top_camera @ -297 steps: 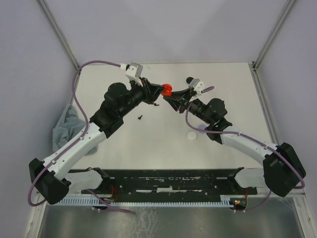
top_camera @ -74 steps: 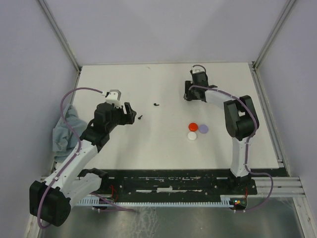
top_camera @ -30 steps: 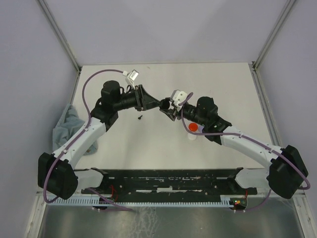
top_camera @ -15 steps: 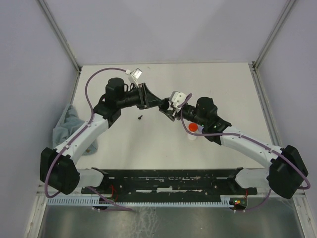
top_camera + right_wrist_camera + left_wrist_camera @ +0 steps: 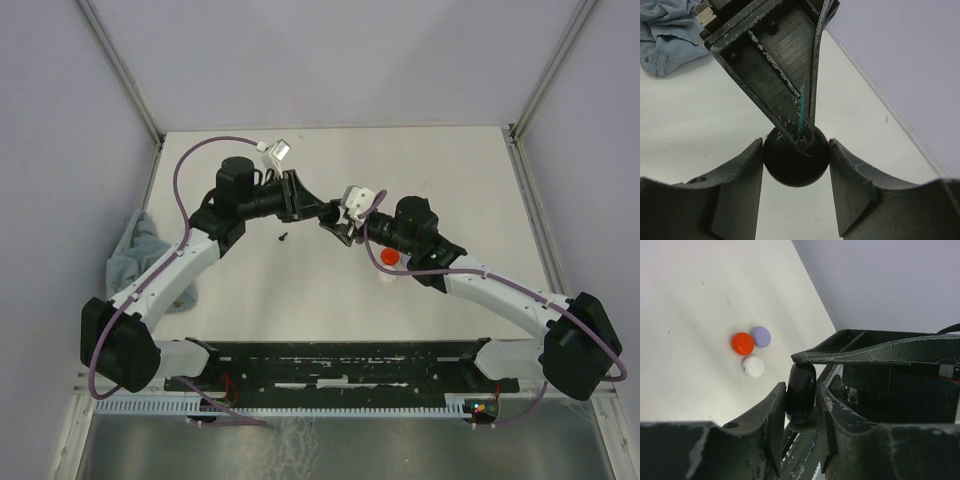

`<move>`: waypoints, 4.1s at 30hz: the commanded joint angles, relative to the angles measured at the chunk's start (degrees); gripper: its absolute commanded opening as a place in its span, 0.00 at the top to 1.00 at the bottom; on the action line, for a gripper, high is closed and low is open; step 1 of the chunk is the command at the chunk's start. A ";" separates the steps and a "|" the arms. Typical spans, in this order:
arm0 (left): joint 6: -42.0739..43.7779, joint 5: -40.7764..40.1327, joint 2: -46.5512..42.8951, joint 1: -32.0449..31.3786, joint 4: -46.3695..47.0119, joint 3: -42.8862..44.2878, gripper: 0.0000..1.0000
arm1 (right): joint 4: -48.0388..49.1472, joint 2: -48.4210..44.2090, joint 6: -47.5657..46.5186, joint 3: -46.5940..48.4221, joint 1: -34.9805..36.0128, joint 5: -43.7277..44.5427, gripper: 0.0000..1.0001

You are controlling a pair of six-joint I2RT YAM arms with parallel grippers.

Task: Insert the wireless bluetooth earbuds into the charging case
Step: Pick up the charging case at the center of the board, then open the charging case.

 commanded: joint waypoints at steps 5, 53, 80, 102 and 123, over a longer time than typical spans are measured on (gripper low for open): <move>6.84 2.03 -1.49 -0.70 1.03 3.07 0.82 | 4.50 -1.67 1.21 2.10 0.11 0.31 0.61; 43.56 19.26 -7.30 -0.75 -0.71 6.24 0.91 | 17.90 4.38 34.85 5.92 -11.05 -38.13 0.55; 42.20 12.85 -7.62 -0.76 -3.36 7.08 0.53 | 22.14 3.76 37.23 4.70 -11.00 -37.06 0.95; 40.30 2.96 -8.84 -0.67 -6.06 10.16 0.36 | 20.02 3.43 35.41 2.15 -11.05 -37.33 0.95; 36.71 -4.71 -7.14 -0.58 -9.63 12.87 0.33 | 15.60 3.68 29.89 -1.08 -11.11 -30.75 0.96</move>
